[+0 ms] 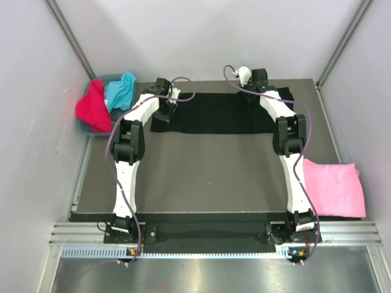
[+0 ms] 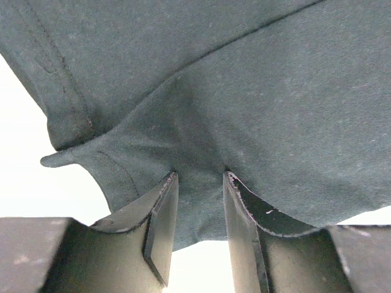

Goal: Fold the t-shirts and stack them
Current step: Fold the tshirt

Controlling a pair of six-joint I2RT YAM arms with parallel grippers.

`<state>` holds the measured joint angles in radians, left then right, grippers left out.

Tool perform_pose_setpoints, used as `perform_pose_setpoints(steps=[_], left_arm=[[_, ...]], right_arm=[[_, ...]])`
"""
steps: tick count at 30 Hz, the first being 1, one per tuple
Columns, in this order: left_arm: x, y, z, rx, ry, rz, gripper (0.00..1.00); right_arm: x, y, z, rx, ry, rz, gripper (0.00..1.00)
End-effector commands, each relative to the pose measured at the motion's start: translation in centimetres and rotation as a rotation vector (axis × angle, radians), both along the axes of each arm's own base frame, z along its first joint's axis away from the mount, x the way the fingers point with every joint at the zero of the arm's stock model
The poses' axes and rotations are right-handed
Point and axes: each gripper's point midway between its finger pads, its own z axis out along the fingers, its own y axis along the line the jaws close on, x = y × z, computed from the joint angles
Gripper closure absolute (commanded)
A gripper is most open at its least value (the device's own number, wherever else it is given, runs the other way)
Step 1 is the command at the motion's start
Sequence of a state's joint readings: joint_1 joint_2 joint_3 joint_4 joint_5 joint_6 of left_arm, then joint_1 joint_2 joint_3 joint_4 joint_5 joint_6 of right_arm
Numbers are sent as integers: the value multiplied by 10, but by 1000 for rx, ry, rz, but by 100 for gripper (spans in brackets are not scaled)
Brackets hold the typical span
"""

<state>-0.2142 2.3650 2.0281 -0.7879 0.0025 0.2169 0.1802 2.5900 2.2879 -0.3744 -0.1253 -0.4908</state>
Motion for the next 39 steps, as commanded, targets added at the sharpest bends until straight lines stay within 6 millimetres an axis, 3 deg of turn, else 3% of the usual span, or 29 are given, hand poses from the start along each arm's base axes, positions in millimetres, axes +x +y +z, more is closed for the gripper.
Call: perform_pose_setpoints(steps=[1, 5, 15, 18, 26, 27, 28, 30, 31, 34, 36, 39], left_arm=[[-10, -29, -17, -52, 55, -57, 59], [-6, -33, -12, -66, 41, -59, 59], [-1, -33, -3, -68, 18, -57, 59], [-1, -33, -2, -68, 16, -58, 59], [-2, -23, 1, -56, 16, -49, 59], [-3, -21, 3, -51, 16, -50, 59], [-2, -19, 5, -44, 12, -52, 59], [1, -8, 16, -33, -11, -37, 58], [2, -3, 21, -27, -19, -37, 57], [3, 3, 49, -30, -51, -136, 52], [-1, -1, 70, -36, -66, -239, 51], [-21, 4, 80, 23, -28, -404, 50]], right_arm=[[9, 5, 18, 1, -52, 17, 95], [10, 8, 29, 22, -67, 12, 99], [5, 34, 99, 80, -180, 64, 100], [-1, 44, 109, 80, -210, 95, 100], [0, 49, 110, 91, -223, 77, 100], [1, 47, 112, 89, -227, 60, 96], [1, 45, 112, 87, -227, 47, 76], [-1, 36, 126, 97, -240, 4, 55], [-1, 34, 132, 102, -246, -13, 30], [-11, 19, 154, 125, -246, -72, 12], [-20, 13, 167, 125, -247, -93, 9], [-31, 5, 180, 117, -250, -104, 7]])
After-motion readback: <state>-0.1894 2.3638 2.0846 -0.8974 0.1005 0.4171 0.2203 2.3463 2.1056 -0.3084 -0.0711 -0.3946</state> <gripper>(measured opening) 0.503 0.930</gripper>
